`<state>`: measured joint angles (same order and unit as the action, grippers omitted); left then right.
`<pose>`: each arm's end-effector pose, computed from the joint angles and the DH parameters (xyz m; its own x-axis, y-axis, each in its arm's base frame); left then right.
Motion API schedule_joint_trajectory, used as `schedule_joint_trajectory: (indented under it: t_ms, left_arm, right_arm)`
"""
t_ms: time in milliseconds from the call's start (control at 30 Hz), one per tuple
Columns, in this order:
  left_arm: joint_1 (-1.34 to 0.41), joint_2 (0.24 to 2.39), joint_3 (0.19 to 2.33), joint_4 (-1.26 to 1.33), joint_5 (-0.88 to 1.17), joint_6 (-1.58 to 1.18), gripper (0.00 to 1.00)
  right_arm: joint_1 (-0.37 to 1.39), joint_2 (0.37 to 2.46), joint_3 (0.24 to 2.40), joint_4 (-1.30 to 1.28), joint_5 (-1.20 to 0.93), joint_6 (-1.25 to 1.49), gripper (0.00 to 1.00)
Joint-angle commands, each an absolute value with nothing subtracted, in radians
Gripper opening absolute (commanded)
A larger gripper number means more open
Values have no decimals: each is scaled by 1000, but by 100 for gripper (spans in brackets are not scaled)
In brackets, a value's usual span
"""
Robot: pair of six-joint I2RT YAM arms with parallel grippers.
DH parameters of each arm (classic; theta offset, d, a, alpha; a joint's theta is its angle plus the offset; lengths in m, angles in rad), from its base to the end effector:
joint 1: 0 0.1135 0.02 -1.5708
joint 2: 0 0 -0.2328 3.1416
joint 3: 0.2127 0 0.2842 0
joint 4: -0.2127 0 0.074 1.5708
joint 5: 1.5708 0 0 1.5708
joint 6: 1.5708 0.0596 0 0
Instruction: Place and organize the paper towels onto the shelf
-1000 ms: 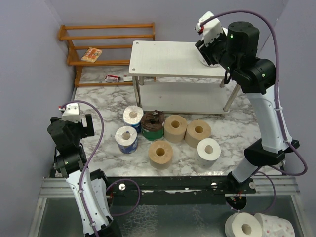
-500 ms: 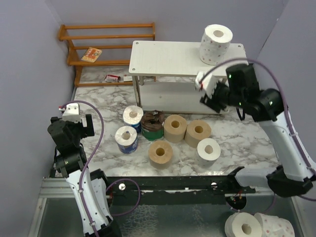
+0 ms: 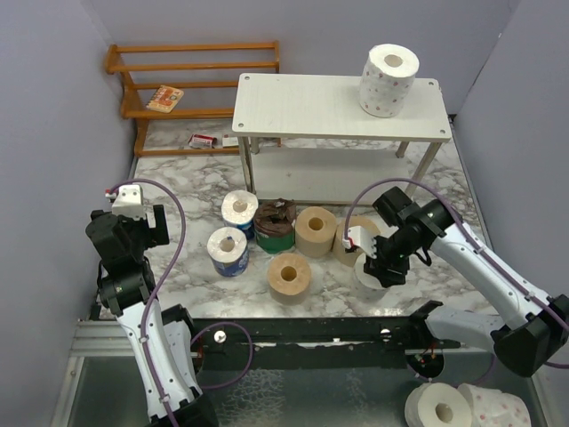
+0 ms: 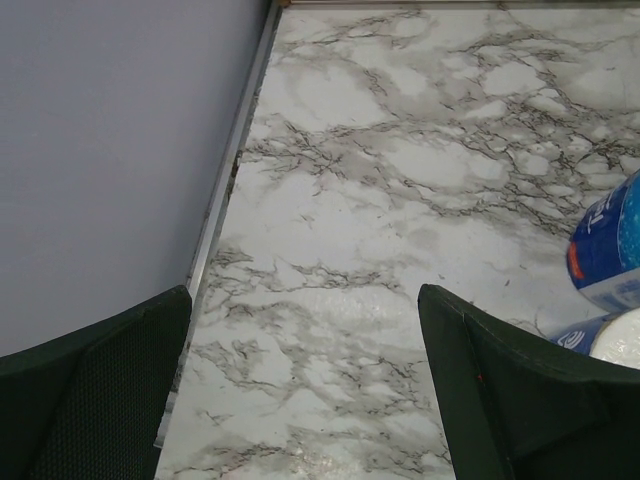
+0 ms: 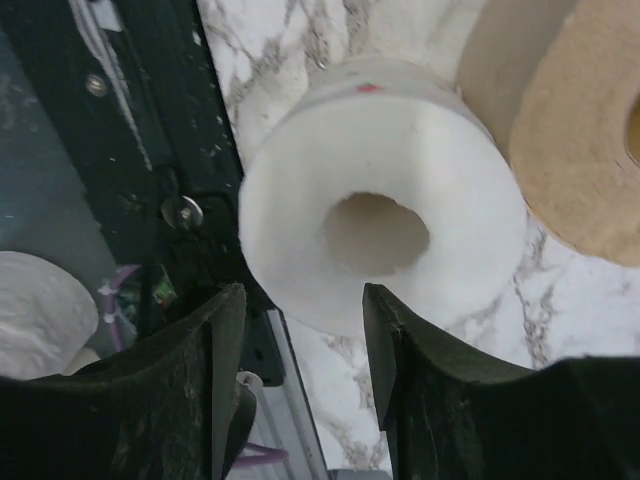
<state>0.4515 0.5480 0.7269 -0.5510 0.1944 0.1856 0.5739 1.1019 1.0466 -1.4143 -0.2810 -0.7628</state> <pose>0.1916 0.0801 0.2951 -0.3706 0.0215 -0.9285 -0.2012 0.9741 0.1029 0.1663 0.1272 0.2351 -0.2273 -0.9374 -0.2637 -0.9714 0.1991 0.1296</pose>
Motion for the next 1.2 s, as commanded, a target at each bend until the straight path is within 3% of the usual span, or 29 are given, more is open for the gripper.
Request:
schedule_joint_trajectory:
  t_ms: [0, 433, 800, 1167]
  left_arm:
    - [458, 523, 721, -529, 165, 173, 99]
    - [459, 518, 719, -528, 155, 170, 99]
    - [459, 523, 721, -528, 154, 170, 99]
    - [459, 538, 723, -528, 159, 173, 99]
  right_arm:
    - [586, 1141, 1064, -1414, -487, -778, 51]
    - [621, 1199, 1041, -1406, -557, -796, 51]
    - [621, 1120, 1045, -1259, -278, -735, 53]
    - [621, 1093, 953, -1320, -303, -751, 53]
